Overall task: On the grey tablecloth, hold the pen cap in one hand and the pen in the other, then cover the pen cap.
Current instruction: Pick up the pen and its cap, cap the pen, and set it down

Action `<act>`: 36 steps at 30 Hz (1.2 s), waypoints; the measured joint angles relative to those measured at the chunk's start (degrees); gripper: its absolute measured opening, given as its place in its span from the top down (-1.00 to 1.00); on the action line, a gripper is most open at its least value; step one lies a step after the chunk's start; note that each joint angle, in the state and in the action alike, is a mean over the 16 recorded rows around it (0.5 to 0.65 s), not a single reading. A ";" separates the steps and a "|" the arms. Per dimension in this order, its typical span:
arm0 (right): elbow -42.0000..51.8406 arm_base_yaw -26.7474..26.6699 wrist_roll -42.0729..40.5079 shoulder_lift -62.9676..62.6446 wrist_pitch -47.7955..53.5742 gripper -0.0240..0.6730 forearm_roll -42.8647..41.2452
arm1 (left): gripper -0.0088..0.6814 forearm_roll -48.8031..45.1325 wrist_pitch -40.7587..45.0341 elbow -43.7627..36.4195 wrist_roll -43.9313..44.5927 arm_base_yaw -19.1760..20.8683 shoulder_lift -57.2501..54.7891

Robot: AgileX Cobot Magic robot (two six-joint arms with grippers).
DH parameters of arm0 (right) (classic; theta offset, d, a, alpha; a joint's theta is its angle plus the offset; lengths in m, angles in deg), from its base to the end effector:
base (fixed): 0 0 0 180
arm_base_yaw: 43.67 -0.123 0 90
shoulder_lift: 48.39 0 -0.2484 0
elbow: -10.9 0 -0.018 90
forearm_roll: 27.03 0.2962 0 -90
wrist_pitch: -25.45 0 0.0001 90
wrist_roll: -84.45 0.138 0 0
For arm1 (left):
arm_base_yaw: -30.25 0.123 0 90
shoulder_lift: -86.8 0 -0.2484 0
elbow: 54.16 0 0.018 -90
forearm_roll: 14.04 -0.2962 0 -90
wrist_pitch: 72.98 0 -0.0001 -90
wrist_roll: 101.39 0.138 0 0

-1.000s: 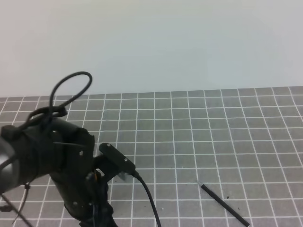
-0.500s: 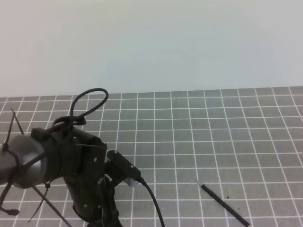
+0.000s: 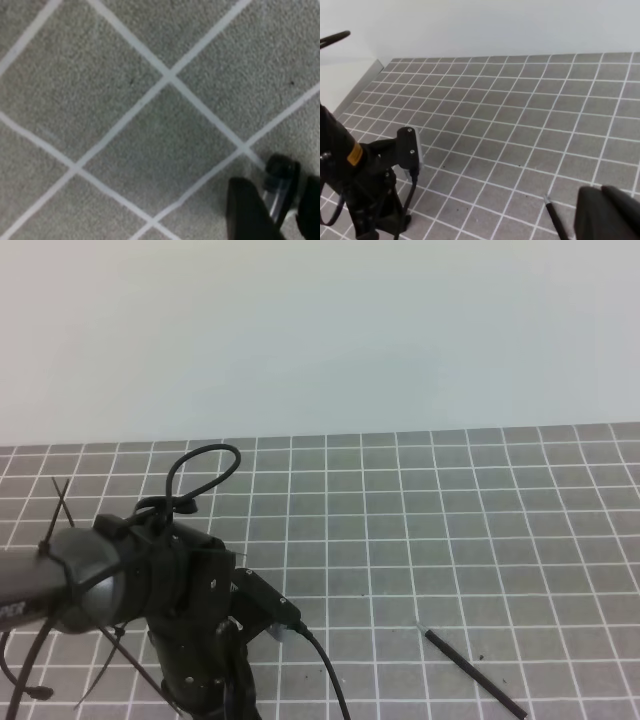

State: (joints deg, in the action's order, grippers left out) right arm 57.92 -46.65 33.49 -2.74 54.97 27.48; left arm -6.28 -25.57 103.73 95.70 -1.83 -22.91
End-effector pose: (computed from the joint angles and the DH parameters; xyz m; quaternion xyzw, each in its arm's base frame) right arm 0.2379 0.0679 0.2597 -0.1392 0.8023 0.1817 0.5512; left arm 0.2629 -0.1810 0.0355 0.3737 0.9262 -0.0506 0.0001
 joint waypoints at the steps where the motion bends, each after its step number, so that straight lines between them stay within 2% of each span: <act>1: 0.00 0.00 0.00 0.00 0.00 0.91 0.00 | 0.33 0.02 -0.02 0.03 0.01 0.00 -0.20; 15: 0.00 -0.03 -0.25 0.00 0.46 0.91 0.00 | 0.69 0.06 0.18 0.16 -0.68 0.02 0.00; 21: -0.34 -0.68 -1.88 0.79 1.62 0.91 -0.33 | 0.73 3.93 -1.23 -0.01 -1.40 1.16 4.53; 27: -2.73 -1.54 -3.75 4.00 4.72 0.91 -2.61 | 0.73 15.59 -2.56 -0.18 1.11 5.13 11.61; 36: -11.27 -5.56 -6.59 14.50 14.30 0.91 -10.11 | 0.73 45.07 0.76 -0.19 13.77 15.12 18.88</act>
State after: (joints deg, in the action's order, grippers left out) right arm 46.65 -52.21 26.90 11.76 69.27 17.37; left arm 38.79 -24.82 103.54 109.47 13.30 -4.02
